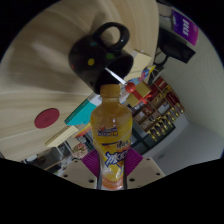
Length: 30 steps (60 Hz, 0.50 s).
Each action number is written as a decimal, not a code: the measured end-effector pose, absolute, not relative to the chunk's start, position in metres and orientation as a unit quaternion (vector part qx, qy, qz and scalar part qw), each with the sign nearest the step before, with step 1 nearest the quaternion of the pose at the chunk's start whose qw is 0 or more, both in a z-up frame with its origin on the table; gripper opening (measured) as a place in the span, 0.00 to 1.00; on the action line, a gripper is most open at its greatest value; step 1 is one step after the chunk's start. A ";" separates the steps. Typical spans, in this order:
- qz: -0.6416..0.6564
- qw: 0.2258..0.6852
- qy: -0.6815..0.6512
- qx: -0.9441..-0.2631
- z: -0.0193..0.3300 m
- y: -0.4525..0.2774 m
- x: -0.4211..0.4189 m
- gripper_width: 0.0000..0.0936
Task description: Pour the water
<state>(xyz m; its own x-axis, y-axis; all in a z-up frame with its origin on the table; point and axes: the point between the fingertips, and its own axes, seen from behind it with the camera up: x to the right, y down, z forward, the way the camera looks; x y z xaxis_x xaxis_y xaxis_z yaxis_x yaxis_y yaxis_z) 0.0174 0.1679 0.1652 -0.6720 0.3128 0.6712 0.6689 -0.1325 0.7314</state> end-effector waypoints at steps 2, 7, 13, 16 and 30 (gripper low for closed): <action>-0.646 0.128 -0.649 -0.380 0.163 0.150 0.020 0.31; -0.625 0.119 -0.668 -0.386 0.168 0.164 0.019 0.31; -0.627 0.170 -0.629 -0.428 0.162 0.161 0.025 0.31; -0.599 0.210 -0.611 -0.473 0.176 0.176 0.024 0.31; -0.297 0.567 -0.214 -0.738 0.218 0.165 0.040 0.31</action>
